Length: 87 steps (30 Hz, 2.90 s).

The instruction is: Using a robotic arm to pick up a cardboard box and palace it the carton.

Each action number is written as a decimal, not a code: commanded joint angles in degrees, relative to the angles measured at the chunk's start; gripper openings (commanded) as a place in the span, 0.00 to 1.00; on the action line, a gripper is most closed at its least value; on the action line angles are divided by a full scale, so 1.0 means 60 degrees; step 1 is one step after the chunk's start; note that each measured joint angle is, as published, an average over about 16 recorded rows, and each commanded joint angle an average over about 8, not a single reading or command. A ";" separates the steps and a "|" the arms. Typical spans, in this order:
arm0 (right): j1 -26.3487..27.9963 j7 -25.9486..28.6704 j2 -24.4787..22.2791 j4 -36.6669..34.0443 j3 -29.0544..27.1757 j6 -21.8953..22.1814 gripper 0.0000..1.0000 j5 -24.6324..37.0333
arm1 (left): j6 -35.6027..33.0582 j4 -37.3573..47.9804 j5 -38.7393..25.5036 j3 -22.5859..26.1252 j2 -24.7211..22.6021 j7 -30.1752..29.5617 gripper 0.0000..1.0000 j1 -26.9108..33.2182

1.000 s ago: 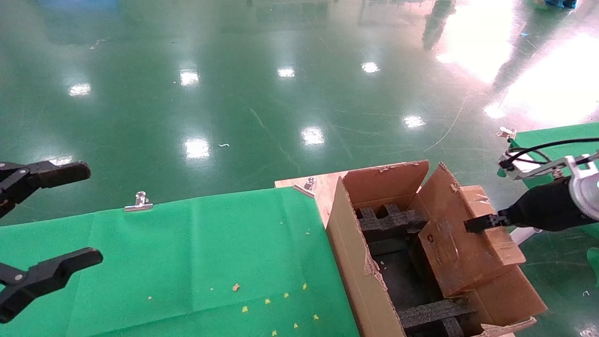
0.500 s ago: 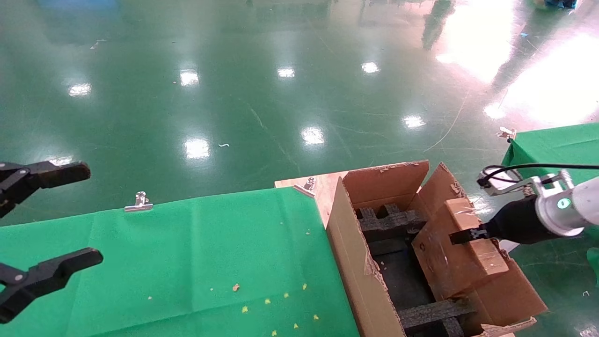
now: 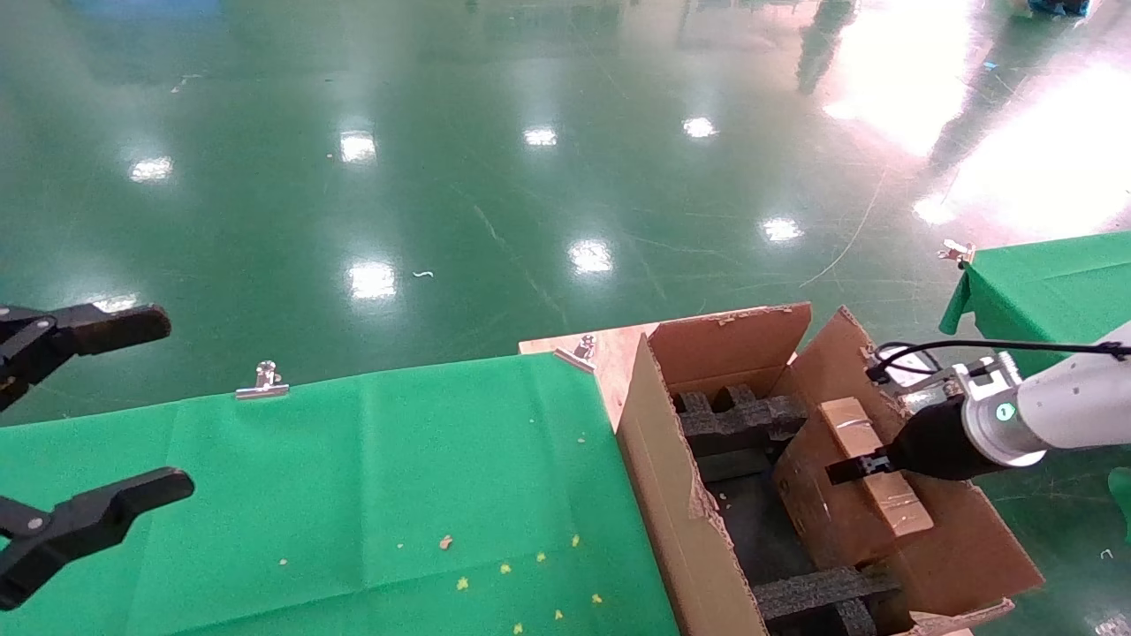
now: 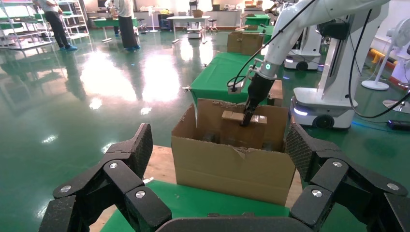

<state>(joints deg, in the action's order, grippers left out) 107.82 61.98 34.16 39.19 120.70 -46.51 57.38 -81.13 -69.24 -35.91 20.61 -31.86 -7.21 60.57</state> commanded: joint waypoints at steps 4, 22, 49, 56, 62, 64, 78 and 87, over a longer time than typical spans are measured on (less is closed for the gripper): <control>-0.0515 -0.0384 0.0329 -0.0573 -0.0128 0.0040 0.00 -0.0301 | 0.0000 0.0000 0.0000 0.0000 0.0000 0.0000 1.00 0.0000; -0.1638 -0.1558 0.1392 -0.2527 -0.0536 -0.0435 0.80 -0.1043 | 0.0002 0.0002 0.0000 0.0000 0.0000 0.0000 1.00 -0.0001; -0.1433 -0.1546 0.1289 -0.2373 -0.0533 -0.0460 1.00 -0.0999 | 0.0002 0.0003 0.0000 0.0000 0.0001 0.0000 1.00 -0.0002; -0.1132 -0.1569 0.1147 -0.2194 -0.0597 -0.0428 1.00 -0.1008 | 0.0002 0.0003 0.0000 0.0000 0.0001 0.0000 1.00 -0.0002; -0.0486 -0.1723 0.0934 -0.1829 -0.0719 -0.0295 1.00 -0.0943 | 0.0002 0.0003 0.0000 0.0000 0.0001 0.0000 1.00 -0.0002; -0.0136 -0.1806 0.0834 -0.1567 -0.0771 -0.0226 1.00 -0.0874 | 0.0002 0.0003 0.0000 0.0000 0.0001 0.0000 1.00 -0.0002; 0.1830 -0.3767 -0.1308 0.3876 -0.2230 0.0314 1.00 -0.1964 | 0.0002 0.0003 0.0000 0.0000 0.0001 0.0000 1.00 -0.0002; 0.1668 -0.4348 -0.1809 0.5112 -0.2767 -0.0190 1.00 -0.2989 | 0.0005 0.0006 0.0003 -0.0002 0.0002 0.0001 1.00 -0.0005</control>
<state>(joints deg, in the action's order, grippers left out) 117.70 36.00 23.68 69.04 104.14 -47.35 40.15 -81.10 -69.21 -35.90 20.60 -31.85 -7.20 60.54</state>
